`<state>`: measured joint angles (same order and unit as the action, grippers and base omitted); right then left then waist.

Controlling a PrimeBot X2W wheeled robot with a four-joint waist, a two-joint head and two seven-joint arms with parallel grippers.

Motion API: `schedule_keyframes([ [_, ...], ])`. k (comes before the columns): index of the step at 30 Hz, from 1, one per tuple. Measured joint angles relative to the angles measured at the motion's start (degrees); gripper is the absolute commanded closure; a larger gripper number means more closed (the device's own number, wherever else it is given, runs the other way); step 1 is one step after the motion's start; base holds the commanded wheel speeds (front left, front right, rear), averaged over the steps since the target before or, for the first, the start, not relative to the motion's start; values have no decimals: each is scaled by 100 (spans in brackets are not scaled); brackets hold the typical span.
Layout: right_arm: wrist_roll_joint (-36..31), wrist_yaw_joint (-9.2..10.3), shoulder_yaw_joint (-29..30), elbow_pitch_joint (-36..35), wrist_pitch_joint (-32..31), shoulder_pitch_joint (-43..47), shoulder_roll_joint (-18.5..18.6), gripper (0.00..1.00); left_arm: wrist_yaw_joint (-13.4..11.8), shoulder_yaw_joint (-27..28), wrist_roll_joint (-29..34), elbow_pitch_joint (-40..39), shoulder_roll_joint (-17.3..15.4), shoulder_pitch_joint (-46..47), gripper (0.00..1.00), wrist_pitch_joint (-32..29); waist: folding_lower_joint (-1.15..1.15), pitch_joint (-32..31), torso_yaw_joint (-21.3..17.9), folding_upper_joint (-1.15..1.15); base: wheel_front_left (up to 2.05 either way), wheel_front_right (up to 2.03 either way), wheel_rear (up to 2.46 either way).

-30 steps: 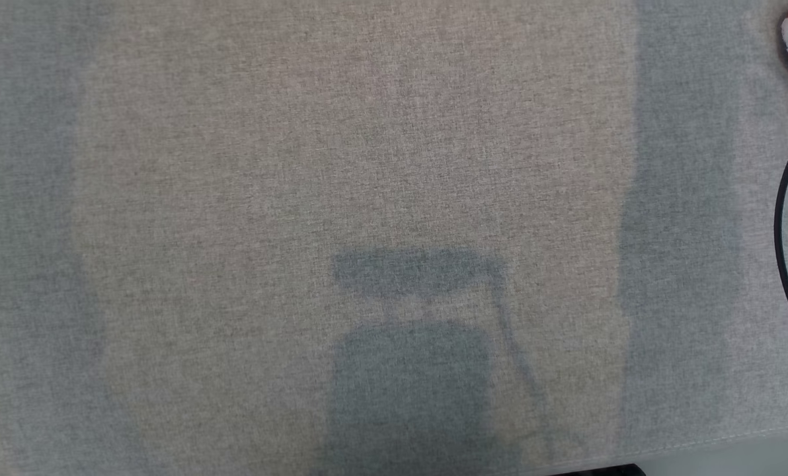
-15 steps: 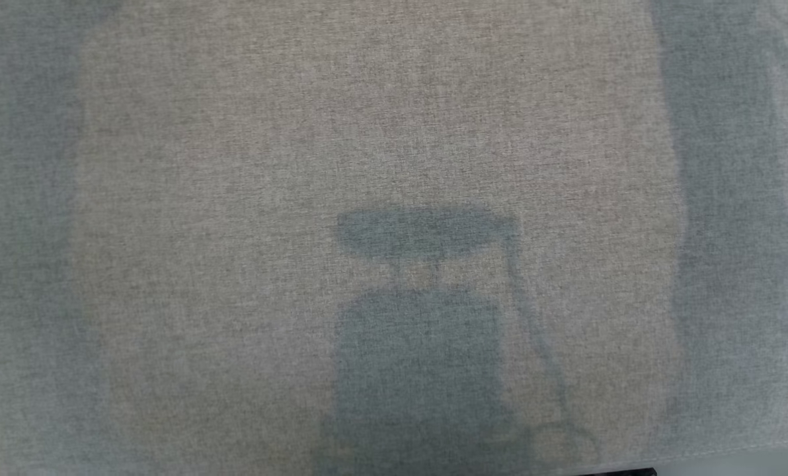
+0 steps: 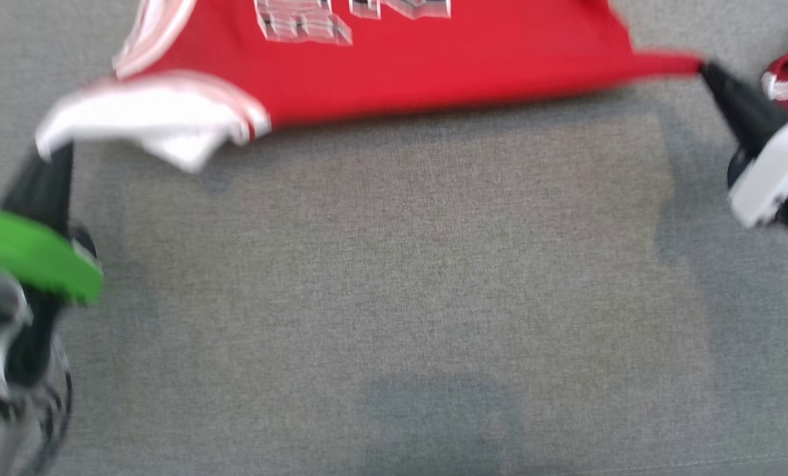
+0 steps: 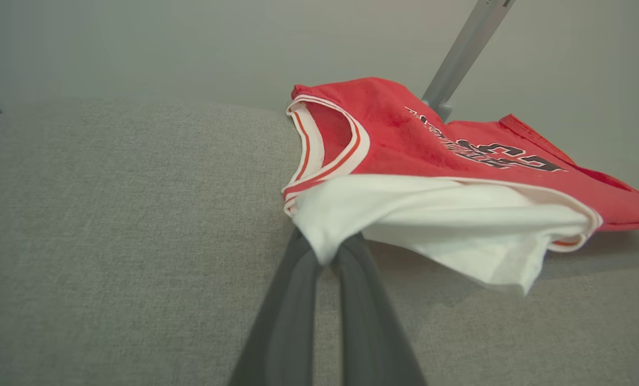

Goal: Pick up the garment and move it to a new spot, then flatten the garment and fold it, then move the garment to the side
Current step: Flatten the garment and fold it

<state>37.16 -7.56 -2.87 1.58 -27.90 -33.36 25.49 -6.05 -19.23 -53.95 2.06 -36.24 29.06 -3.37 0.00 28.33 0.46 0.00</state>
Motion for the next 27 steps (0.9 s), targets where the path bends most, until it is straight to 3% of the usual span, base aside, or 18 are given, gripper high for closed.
schedule_keyframes([
  [5, -325, 1, 398, -448, -410, 1234, -430, 100, -445, -74, -125, -535, -79, -1460, 100, -4, 0, -456, 46, 0, 0, 0, 0],
  [14, -976, 1, 855, -758, -657, 2496, -1069, 100, -835, -581, 68, -374, 169, -2348, 100, 84, 0, -1172, 258, 0, 0, 0, 0],
  [19, -1229, 0, 944, -700, -520, 2803, -1158, 100, -961, -891, 189, -191, 181, -2563, 100, -141, 0, -1378, 368, 0, 0, 0, 0],
  [27, -1397, -1, 1021, -567, -424, 3171, -1190, 100, -1015, -1341, 501, -252, -213, -2604, 100, -795, 0, -1524, 490, 0, 0, 0, 0],
])
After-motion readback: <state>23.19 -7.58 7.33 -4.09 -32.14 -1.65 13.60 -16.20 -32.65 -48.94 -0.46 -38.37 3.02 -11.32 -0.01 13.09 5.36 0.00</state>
